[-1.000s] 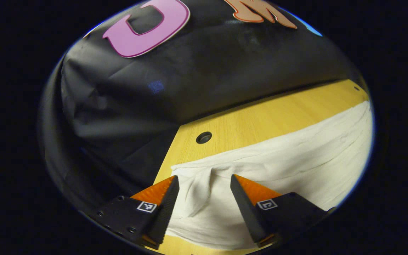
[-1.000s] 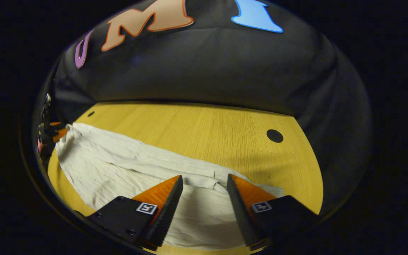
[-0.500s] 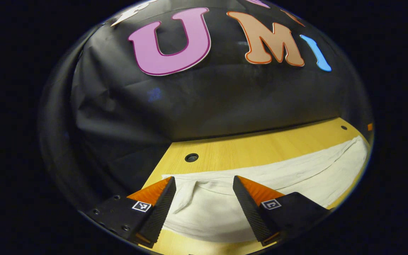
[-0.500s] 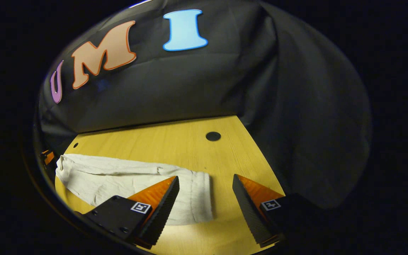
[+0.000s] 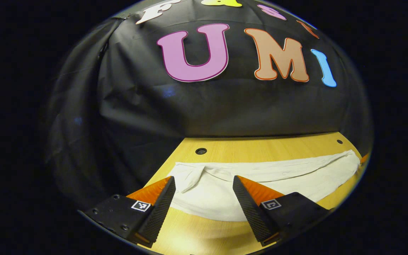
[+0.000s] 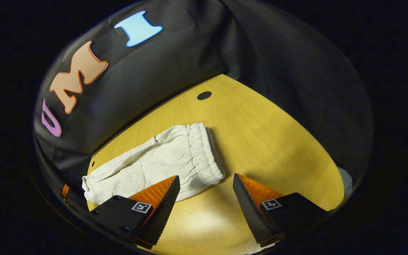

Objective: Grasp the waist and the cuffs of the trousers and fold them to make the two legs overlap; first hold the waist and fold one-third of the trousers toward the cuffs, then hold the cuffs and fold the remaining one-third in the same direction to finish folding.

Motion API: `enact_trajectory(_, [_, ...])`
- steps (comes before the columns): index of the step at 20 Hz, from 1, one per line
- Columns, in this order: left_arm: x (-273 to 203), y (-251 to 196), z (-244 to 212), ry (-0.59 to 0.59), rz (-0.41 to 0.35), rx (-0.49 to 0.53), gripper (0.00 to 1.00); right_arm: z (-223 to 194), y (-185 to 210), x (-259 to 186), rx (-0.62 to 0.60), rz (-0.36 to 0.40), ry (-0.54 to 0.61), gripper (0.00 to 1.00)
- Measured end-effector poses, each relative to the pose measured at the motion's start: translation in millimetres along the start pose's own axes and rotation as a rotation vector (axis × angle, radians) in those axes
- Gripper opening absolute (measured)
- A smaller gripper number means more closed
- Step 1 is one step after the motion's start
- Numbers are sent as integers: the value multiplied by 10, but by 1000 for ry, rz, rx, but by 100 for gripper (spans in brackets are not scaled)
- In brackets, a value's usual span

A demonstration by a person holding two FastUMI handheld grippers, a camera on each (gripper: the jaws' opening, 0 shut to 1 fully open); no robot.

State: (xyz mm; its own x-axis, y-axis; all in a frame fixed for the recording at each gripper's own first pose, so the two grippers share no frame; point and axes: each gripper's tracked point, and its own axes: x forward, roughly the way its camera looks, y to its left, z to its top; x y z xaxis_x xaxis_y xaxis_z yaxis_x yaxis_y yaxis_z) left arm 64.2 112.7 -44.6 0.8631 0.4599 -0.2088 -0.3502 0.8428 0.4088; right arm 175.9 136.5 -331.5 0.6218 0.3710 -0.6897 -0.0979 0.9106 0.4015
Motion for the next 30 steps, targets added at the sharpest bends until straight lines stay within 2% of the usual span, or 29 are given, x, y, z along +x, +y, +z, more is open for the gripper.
enact_trajectory(1, [-71,-12,-11,-1,5,-10,97,-24,1,46,16,3,5,97])
enact_trajectory(2, [-129,-7,-17,-2,14,-9,97,-36,11,86,33,7,9,92])
enact_trajectory(3, [-169,-8,-41,-1,24,0,97,-46,29,130,48,13,12,97])
enact_trajectory(4, [-198,-22,-53,-1,26,8,97,-49,48,177,61,19,15,97])
enact_trajectory(5, [-219,-43,-65,3,28,7,97,-52,51,216,77,22,20,92])
enact_trajectory(6, [-246,-73,-73,8,25,-1,97,-38,77,260,96,32,18,96])
enact_trajectory(7, [-269,-117,-94,12,23,-11,97,-34,67,293,112,32,18,92])
enact_trajectory(8, [-286,-151,-101,14,24,-17,97,0,84,315,129,41,5,95])
enact_trajectory(9, [-306,-187,-107,11,24,-20,97,35,91,328,148,46,-4,94])
enact_trajectory(10, [-309,-221,-111,12,22,-21,97,33,81,360,163,42,0,85])
enact_trajectory(11, [-309,-261,-119,13,20,-23,97,42,38,379,182,37,1,82])
enact_trajectory(12, [-319,-299,-117,14,18,-23,97,54,44,395,207,51,6,65])
enact_trajectory(13, [-321,-330,-123,14,16,-22,97,42,28,385,230,47,-1,60])
enact_trajectory(14, [-320,-350,-122,15,17,-21,97,32,30,385,245,60,3,60])
enact_trajectory(16, [-317,-388,-126,18,17,-22,97,22,53,440,265,64,8,50])
enact_trajectory(17, [-327,-411,-117,18,17,-24,97,8,41,458,274,59,15,43])
enact_trajectory(18, [-322,-425,-115,20,17,-25,97,19,52,491,274,55,2,28])
enact_trajectory(20, [-342,-447,-99,16,17,-24,97,81,37,524,255,27,-34,16])
enact_trajectory(21, [-364,-448,-91,13,19,-24,97,95,54,473,246,28,-47,16])
enact_trajectory(22, [-381,-451,-80,11,19,-25,97,141,96,428,244,42,-66,10])
enact_trajectory(23, [-397,-451,-72,6,18,-26,97,240,121,362,245,58,-98,11])
enact_trajectory(25, [-420,-443,-55,-2,16,-30,97,456,156,239,250,80,-165,8])
enact_trajectory(26, [-437,-439,-51,-4,14,-34,97,548,160,174,237,79,-189,10])
enact_trajectory(27, [-460,-431,-47,-7,12,-41,96,648,172,124,216,83,-216,8])
enact_trajectory(30, [-517,-429,32,-29,-15,-81,97,930,265,-112,184,129,-297,8])
